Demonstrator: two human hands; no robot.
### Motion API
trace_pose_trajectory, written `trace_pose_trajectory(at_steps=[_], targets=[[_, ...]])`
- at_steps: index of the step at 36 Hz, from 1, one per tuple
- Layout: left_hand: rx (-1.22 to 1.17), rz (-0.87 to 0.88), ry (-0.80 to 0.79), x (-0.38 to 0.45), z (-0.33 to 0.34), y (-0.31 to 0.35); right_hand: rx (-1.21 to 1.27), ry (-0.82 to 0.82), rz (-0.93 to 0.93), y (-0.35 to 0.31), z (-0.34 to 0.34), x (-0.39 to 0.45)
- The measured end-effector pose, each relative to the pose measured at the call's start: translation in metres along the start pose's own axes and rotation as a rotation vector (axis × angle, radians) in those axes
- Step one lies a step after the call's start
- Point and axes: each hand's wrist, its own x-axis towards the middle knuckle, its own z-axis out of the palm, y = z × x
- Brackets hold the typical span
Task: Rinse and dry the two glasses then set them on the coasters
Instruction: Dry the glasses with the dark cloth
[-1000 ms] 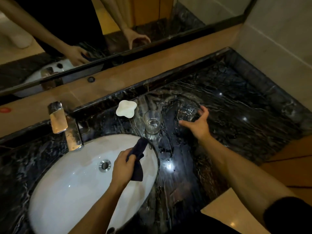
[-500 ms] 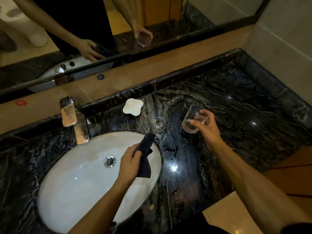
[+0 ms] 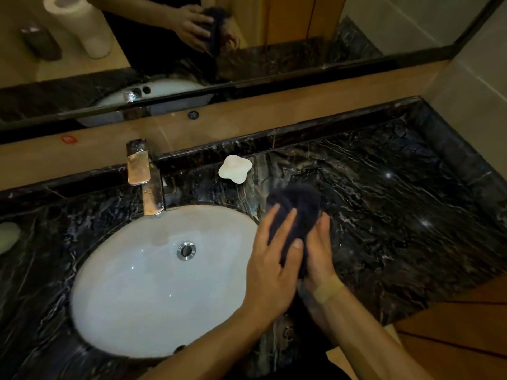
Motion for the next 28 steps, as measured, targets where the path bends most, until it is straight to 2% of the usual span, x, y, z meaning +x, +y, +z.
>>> trace_pose_trajectory(at_steps=[3, 7, 10, 12, 13, 14, 16, 18, 20, 22, 25, 28], targets=[[0.001, -0.057, 0.017, -0.013, 0.004, 0.006, -0.186, 0.003, -0.038, -0.001, 0.001, 0.008], [-0.137, -0.219, 0.161, 0.011, -0.006, 0.005, -0.259, 0.007, -0.044, -0.001, 0.016, 0.001], [-0.365, -0.514, 0.204, 0.041, -0.021, 0.003, -0.212, -0.095, 0.014, -0.001, 0.018, -0.01], [-0.578, -0.757, 0.188, 0.053, -0.03, 0.002, -0.203, -0.187, -0.001, -0.009, 0.018, -0.012], [-0.642, -0.817, 0.203, 0.054, -0.032, 0.001, -0.194, -0.224, -0.019, -0.012, 0.019, -0.01], [-0.66, -0.818, 0.245, 0.051, -0.031, 0.001, -0.187, -0.229, -0.042, -0.018, 0.022, -0.01], [-0.492, -0.608, 0.32, 0.032, -0.022, 0.006, -0.189, -0.182, -0.082, -0.028, 0.029, -0.003], [-0.319, -0.328, 0.272, 0.009, -0.009, 0.019, -0.213, -0.108, -0.107, -0.036, 0.034, 0.01], [-0.237, -0.201, 0.225, 0.002, -0.003, 0.026, -0.222, -0.086, -0.07, -0.037, 0.034, 0.02], [-0.243, -0.227, 0.234, 0.011, -0.006, 0.021, -0.289, -0.1, -0.049, -0.038, 0.035, 0.015], [-0.438, -0.433, 0.284, 0.039, -0.029, 0.017, -0.268, -0.209, -0.021, -0.036, 0.032, -0.003], [-0.493, -0.405, 0.291, 0.056, -0.048, 0.016, -0.185, -0.379, 0.059, -0.04, 0.027, -0.01]])
